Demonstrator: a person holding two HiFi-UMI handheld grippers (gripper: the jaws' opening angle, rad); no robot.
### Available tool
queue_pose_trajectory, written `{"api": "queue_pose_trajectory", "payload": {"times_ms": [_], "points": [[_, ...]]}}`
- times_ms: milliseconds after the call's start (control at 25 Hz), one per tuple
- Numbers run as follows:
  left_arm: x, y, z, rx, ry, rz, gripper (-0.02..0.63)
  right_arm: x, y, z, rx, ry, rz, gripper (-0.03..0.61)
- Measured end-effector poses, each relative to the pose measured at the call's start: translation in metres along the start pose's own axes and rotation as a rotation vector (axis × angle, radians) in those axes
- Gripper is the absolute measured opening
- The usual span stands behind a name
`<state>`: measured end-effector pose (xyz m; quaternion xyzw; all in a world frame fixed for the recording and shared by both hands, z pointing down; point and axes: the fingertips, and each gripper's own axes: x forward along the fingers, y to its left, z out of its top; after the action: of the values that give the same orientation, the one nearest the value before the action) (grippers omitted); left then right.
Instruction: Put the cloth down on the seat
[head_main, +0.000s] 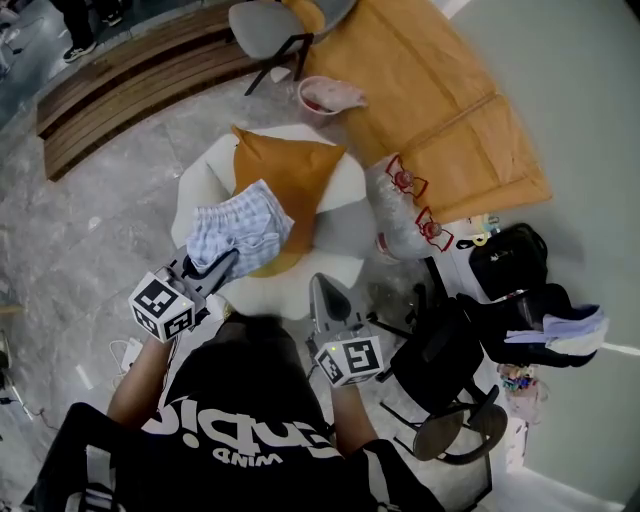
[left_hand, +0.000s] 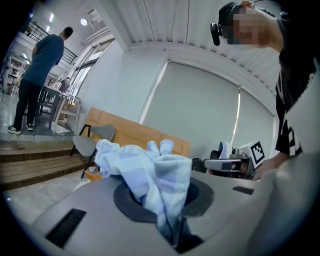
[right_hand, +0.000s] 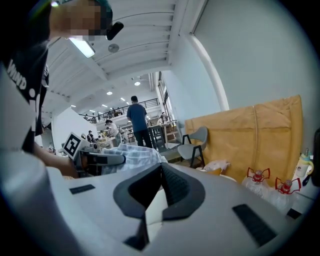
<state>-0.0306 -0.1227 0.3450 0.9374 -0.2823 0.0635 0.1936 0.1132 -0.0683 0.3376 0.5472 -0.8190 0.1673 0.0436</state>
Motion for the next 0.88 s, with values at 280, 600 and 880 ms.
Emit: {"api": "queue_pose_trajectory", "payload": {"times_ms": [280,600,880], "points": [[0.029,0.011,-0.018,-0.017,0.033,-0.015,0.063,0.02,-0.021,-0.011,0.015,0.02,0.01,0.021],[0.055,0.035,-0.053,-0.056,0.077,-0.009,0.063,0.047,-0.046,-0.039,0.026,0.057,0.013,0.021],[0.073,0.055,-0.092,-0.086,0.115,-0.011,0.063,0.066,-0.051,-0.079,0.068,0.107,0.011,0.021]]}}
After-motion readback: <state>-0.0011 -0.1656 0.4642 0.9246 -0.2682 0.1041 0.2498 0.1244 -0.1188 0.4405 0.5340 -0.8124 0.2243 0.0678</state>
